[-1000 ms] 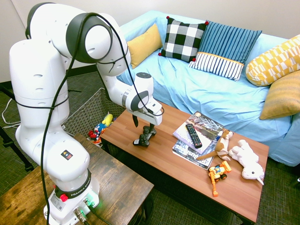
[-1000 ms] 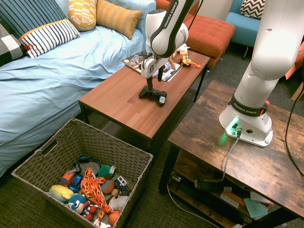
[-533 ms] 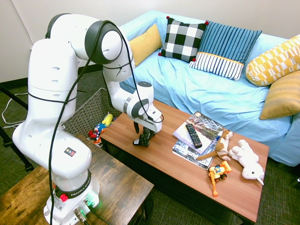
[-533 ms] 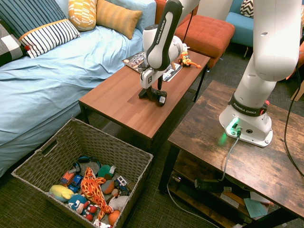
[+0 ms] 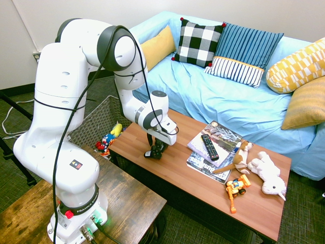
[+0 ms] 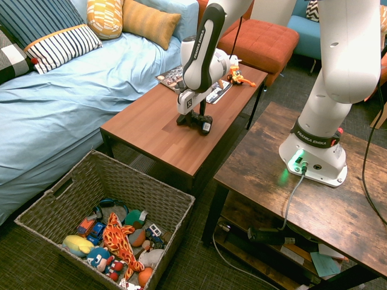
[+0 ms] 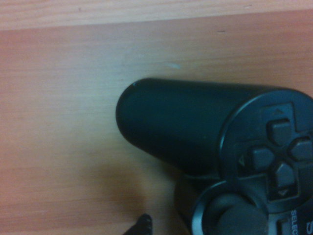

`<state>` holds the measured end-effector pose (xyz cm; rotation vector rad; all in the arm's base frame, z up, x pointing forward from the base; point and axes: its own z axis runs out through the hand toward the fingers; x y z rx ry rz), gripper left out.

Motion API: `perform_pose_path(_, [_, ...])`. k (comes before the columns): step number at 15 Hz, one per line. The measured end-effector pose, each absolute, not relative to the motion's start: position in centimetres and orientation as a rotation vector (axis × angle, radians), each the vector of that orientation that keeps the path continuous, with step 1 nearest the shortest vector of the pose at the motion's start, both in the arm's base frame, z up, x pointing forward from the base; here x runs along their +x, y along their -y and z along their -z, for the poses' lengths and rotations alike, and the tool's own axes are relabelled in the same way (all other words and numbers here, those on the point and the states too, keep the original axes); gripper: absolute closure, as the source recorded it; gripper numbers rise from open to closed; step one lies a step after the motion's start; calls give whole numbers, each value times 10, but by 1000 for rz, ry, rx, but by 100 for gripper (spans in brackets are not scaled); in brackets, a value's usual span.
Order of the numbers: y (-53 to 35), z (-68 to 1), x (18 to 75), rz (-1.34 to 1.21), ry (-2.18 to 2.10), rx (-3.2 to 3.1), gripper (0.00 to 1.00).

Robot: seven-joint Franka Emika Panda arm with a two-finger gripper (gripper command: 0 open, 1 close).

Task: Put the gamepad in the basket

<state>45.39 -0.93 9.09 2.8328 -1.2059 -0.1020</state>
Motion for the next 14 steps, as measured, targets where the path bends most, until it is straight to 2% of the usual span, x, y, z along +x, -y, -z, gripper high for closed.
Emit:
perform_pose_path(9, [12, -91, 457, 104, 1248, 2851, 100])
perform_pose_path(14, [-24, -168, 478, 53, 1196, 2936, 100])
